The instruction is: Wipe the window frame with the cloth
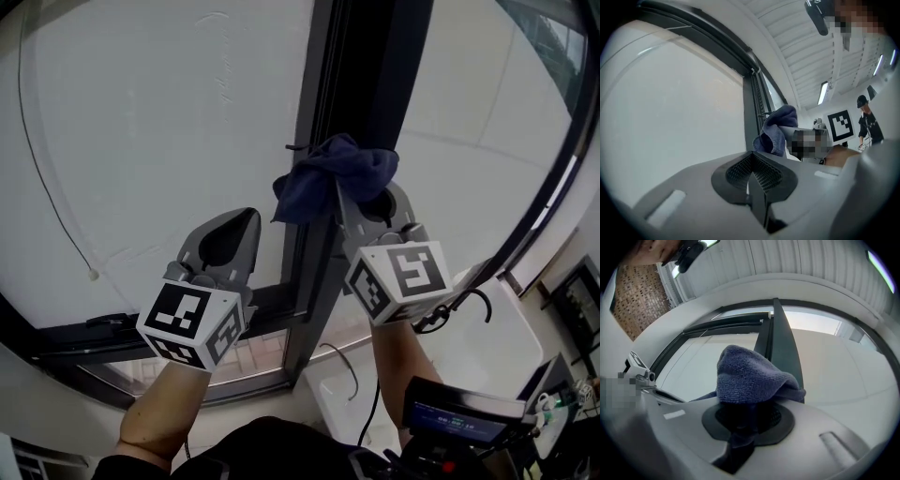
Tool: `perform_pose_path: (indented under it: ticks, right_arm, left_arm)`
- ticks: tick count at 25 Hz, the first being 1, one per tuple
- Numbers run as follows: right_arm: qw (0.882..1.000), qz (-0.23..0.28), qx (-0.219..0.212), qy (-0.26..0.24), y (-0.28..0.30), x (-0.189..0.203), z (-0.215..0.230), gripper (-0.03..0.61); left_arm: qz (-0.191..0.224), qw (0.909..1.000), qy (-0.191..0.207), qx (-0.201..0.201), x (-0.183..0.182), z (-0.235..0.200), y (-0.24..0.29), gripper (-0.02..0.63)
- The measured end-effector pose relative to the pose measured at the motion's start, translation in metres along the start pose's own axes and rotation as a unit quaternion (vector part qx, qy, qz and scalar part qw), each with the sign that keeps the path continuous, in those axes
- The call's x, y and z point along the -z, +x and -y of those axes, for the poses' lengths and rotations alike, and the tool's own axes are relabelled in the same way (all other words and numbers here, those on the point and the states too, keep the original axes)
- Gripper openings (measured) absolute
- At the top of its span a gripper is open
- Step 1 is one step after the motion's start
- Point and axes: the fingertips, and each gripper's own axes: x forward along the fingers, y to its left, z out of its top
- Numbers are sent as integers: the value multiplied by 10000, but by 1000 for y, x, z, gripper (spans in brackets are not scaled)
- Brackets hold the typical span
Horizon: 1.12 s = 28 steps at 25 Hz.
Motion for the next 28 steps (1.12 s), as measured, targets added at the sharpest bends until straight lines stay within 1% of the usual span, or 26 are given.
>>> perform_pose_path:
  ticks: [2,3,9,13,17,22,25,28]
  right_arm:
    - [10000,-74,-49,29,-4,15,-4,52]
    - [9999,-101,-69,52,-6,22,-6,52]
    - [9992,-381,-43,150,-19,55,-11,52]
    - [9983,-561,-87,126,-26,79,-15,54]
    - [9980,-604,-155,137,-33,98,-19,54]
    - [9977,-663,-95,130,-43,116,-23,54]
    - [9966,-808,-108,150,-50,132,-28,54]
    - [9953,-940,-129,180,-58,149,-33,54]
  left_arm:
    - [-60,9998,-182,80,13,1,-3,-6]
    - [-79,9997,-205,102,18,2,-3,-6]
    - [-155,9995,-203,179,37,11,-4,-6]
    - [-228,9992,-299,126,53,8,-7,-6]
    - [-170,9989,-424,42,67,2,-14,-6]
    - [-401,9975,-582,-74,96,-3,-20,-6]
    - [-489,9962,-684,-210,110,-4,-26,-6]
    - [-632,9952,-706,-226,125,-1,-31,-6]
